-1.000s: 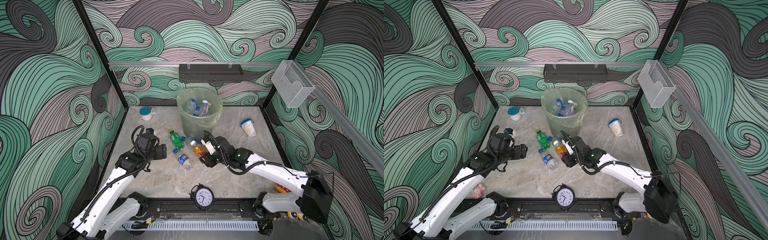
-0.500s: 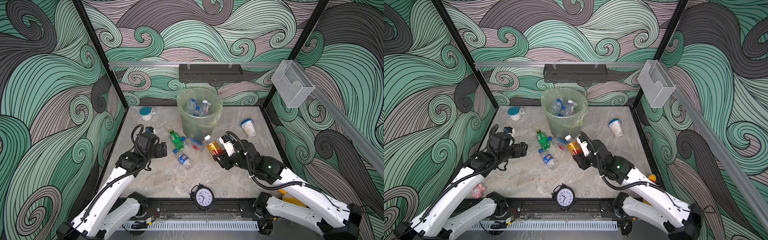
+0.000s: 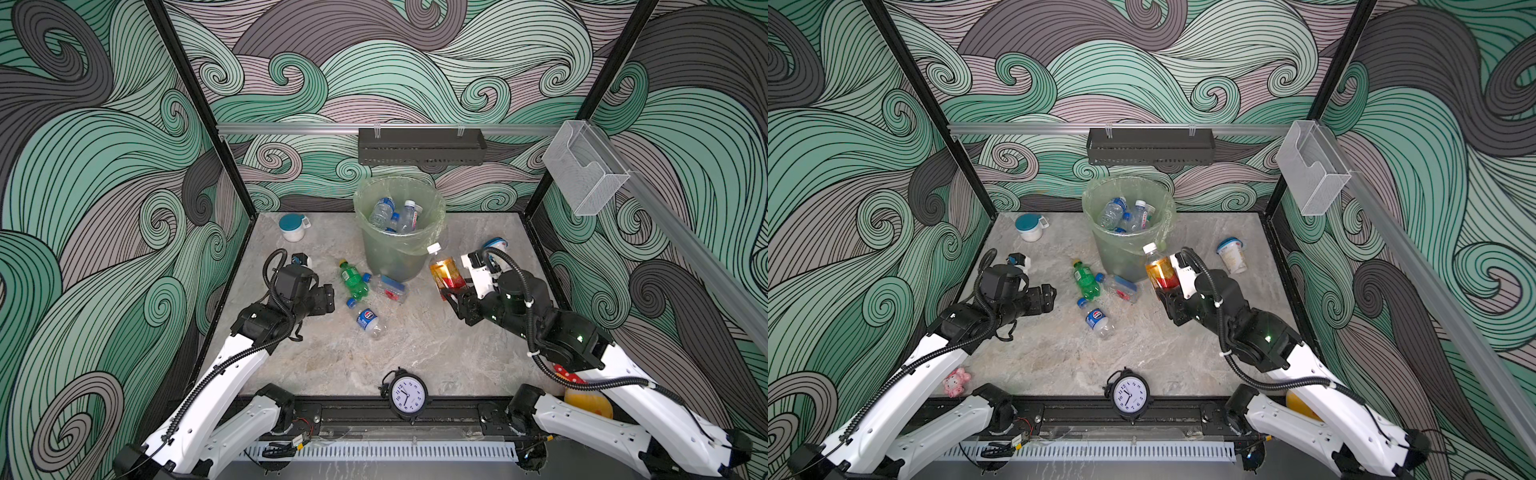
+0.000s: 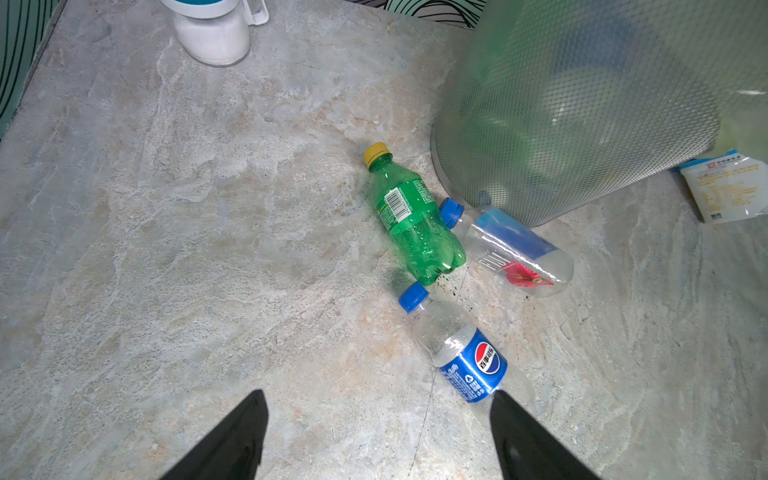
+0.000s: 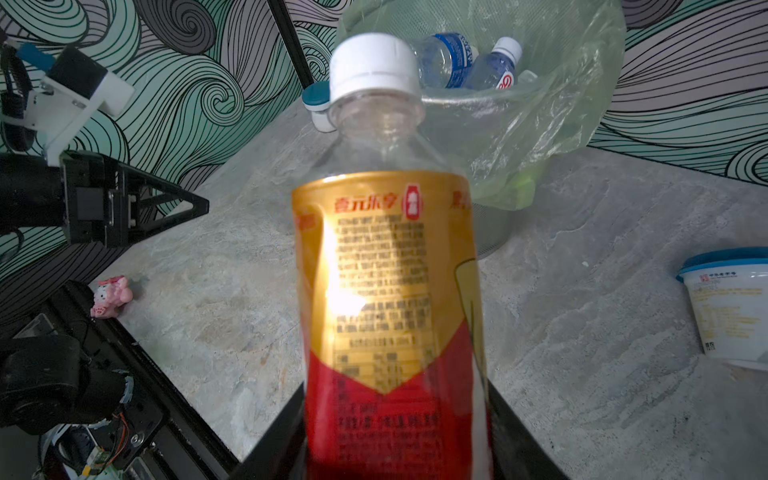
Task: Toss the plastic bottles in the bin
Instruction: 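Lift the red-and-gold bottle with the right gripper toward the bin, then open the right gripper over the bin to drop the bottle, then withdraw the right gripper while the left gripper grasps the Pepsi bottle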
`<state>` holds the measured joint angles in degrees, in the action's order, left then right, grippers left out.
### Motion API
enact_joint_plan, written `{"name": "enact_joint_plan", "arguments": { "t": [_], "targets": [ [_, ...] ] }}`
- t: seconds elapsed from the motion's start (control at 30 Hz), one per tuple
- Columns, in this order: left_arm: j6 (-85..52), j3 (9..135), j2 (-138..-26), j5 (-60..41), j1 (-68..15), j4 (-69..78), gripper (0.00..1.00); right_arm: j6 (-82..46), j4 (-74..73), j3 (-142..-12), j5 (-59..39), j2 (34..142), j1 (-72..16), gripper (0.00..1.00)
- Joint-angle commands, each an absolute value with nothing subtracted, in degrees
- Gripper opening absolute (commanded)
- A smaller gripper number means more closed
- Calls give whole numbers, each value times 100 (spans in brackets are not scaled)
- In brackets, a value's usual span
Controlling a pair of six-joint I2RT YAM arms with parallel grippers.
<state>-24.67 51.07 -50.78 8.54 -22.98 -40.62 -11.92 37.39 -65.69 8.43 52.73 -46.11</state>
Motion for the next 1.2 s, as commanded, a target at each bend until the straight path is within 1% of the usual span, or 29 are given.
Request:
{"name": "enact_joint_plan", "arguments": {
  "t": [0.0,0.07,0.1,0.13,0.17,0.23,0.27,0.33,0.37,0.53,0.7,0.83,1.1,1.17],
  "targets": [
    [-2518,5196,-5072,738,-2258,-3928,86,-844,3715,-7663,1059,6049,-4515,46],
    [-2563,5153,-5033,666,-2253,-3861,86,-687,3671,-8460,957,6753,-4250,42],
    [-2611,5135,-5012,609,-2255,-3843,86,-715,3641,-8909,763,7185,-4047,39],
    [-2660,5130,-4993,528,-2259,-3823,85,-833,3652,-9388,491,7649,-3819,39],
    [-2672,5103,-4957,410,-2259,-3776,85,-960,3722,-9830,293,8048,-3648,45],
    [-2759,5028,-4877,133,-2259,-3687,85,-1119,4033,-10733,84,8822,-3476,71],
    [-2821,5010,-4849,66,-2254,-3716,85,-1138,4122,-10971,57,9041,-3468,77],
    [-2904,4964,-4755,26,-2253,-3867,85,-1175,4110,-11117,-152,9205,-3474,85],
    [-2928,4921,-4711,26,-2253,-3911,86,-1189,4035,-11031,-207,9167,-3472,87],
    [-2958,4569,-4676,-229,-2258,-3705,86,-1087,3741,-10215,-140,8454,-3468,89],
    [-2985,4625,-5172,-663,-2264,-3490,86,-1172,3496,-9292,-57,7545,-3458,91],
    [-3018,4792,-5582,-942,-2276,-3596,85,-1295,3413,-8560,108,6933,-3423,93],
    [-3337,4615,-5889,-1011,-2422,-3336,83,-1609,3366,-7454,377,6202,-3185,93],
    [-3479,4509,-5906,-989,-2478,-3182,83,-1682,3361,-7201,431,6043,-3127,95]
  ]
}}
